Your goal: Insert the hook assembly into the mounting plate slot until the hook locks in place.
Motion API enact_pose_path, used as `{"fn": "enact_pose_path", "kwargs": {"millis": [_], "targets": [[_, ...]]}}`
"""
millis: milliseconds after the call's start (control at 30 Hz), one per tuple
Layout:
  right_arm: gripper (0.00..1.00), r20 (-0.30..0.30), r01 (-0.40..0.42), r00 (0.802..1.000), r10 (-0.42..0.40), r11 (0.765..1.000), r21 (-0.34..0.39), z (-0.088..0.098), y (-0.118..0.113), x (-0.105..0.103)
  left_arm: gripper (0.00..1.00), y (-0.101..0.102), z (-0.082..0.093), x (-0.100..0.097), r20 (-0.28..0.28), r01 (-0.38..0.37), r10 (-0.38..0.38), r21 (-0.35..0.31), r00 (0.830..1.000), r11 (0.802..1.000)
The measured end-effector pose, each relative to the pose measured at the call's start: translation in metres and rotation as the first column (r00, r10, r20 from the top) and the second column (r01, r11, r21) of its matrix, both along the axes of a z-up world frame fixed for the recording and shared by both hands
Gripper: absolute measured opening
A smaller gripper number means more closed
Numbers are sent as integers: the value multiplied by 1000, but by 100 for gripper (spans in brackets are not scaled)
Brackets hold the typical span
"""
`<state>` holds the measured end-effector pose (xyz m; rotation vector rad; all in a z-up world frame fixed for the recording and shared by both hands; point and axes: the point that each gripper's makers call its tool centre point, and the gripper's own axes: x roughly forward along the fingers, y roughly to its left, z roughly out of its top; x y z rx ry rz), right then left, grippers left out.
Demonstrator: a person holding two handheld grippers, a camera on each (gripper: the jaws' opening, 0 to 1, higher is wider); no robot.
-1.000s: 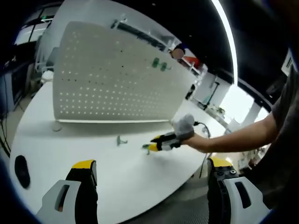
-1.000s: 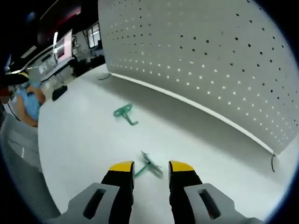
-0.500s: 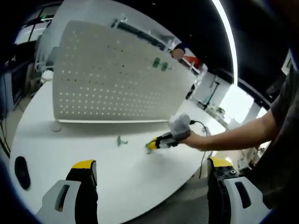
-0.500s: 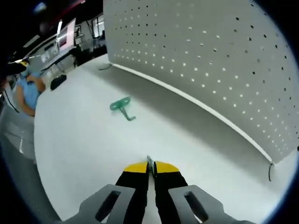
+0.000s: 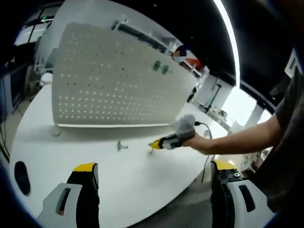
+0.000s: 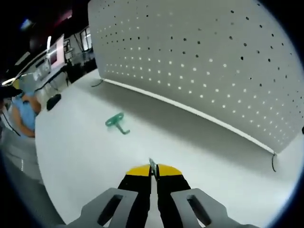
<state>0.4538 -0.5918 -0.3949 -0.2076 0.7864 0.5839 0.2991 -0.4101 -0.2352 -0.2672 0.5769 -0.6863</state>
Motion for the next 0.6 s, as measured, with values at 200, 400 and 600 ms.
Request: {"fn": "enact_pose_path", "kwargs": {"millis": [200, 400, 600], "targets": [[1, 77, 21, 997, -25, 999, 44, 36, 7, 8, 100, 0, 1, 2, -2, -3, 3, 6, 1000, 1000], [1, 173, 10, 984, -31, 993, 120, 84, 25, 5, 100, 4, 5, 10, 50, -15, 11, 89, 999, 996], [1, 235, -28, 972, -29, 972, 235, 131, 56, -14, 97, -4, 14, 13, 50, -17, 15, 40, 999, 999]]}}
